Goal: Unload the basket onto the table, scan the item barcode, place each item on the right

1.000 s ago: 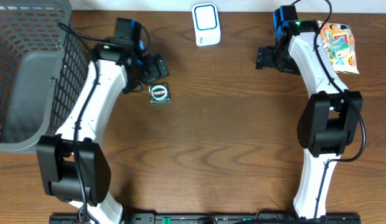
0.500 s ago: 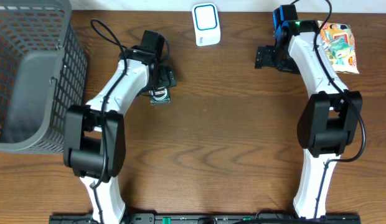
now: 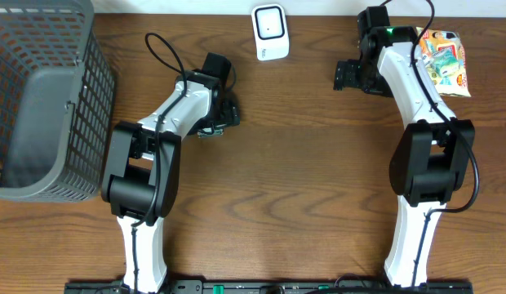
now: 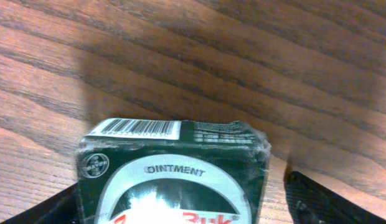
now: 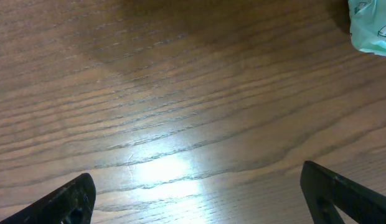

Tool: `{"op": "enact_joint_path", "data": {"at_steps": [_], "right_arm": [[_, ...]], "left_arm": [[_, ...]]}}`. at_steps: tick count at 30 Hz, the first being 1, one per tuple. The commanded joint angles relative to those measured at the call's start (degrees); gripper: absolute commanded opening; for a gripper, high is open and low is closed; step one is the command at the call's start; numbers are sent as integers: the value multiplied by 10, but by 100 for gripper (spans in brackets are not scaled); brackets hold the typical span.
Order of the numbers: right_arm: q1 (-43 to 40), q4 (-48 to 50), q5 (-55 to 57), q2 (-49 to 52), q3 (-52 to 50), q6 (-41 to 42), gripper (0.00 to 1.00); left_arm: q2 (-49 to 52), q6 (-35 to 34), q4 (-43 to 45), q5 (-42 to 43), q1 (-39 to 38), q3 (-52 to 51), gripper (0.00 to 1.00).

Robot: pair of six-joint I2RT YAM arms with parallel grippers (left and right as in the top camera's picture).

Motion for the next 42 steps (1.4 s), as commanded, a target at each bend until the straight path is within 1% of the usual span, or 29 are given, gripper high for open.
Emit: {"op": "enact_joint_path", "data": {"at_steps": [1,2,3,4,9,10,11,13,15,17,20,22,23,24,27,28,32,33,34,35,37,38,39,40,42], "right_arm": [[5,0,1,-20,-1,7,99],[6,0,1,-20,-1,7,99],[6,0,1,-20,-1,7,99],[6,0,0,-20,-1,7,99],[6,1,-4,-19,-1,8,99],[6,1,-4,-19,-1,8,99],[6,0,-4,-19,-1,8,99],[6,0,-4,-19,-1,7,99],[6,0,-6,-19,-1,7,99],[6,-3,-6,-19,-1,8,99],[6,-7,-23,-19,-1,7,99],[6,-8,-40,-19,-1,7,99],[6,-9,-54,-19,-1,7,99],[6,-12,-91,-19,-1,7,99],[7,-22,-169,-19,-1,7,99],[9,-27,-208,-19,-2,0,98],[31,-28,-224,-19,-9,-3,95],[45,-27,-224,-19,-15,-3,91],[53,-26,-224,-19,-18,2,90],[63,-25,-223,-19,-22,12,91],[77,-21,-217,-19,-29,37,99],[86,-21,-216,-19,-32,67,99],[91,-21,-216,-19,-34,89,99],[98,-21,-216,-19,-37,121,99],[110,-23,-216,-19,-39,204,99]], "left_arm": [[31,3,-3,15,-2,-7,86],[31,3,-1,25,-5,-7,86],[31,3,0,40,-9,-5,81],[31,3,10,82,-19,-4,73],[31,-3,54,220,-60,20,71],[30,-14,74,267,-83,35,71],[30,-15,82,287,-97,45,71],[30,-13,84,298,-119,64,71],[28,15,74,296,-134,85,71],[23,27,49,276,-136,107,71],[7,29,3,212,-116,133,72],[-14,29,-25,157,-93,142,86],[-23,29,-34,138,-80,142,91],[-44,29,-51,107,-51,142,92],[-64,29,-74,78,0,142,92],[-66,29,-85,76,37,142,92],[-64,29,-90,76,93,133,93],[-64,29,-90,76,110,129,93],[-64,28,-90,76,118,128,93],[-64,28,-90,76,124,126,93],[-64,29,-90,76,132,124,95],[-64,29,-90,76,134,123,99],[-64,29,-90,76,135,123,100],[-64,29,-90,76,135,123,98],[-64,29,-90,76,135,123,98]]}}
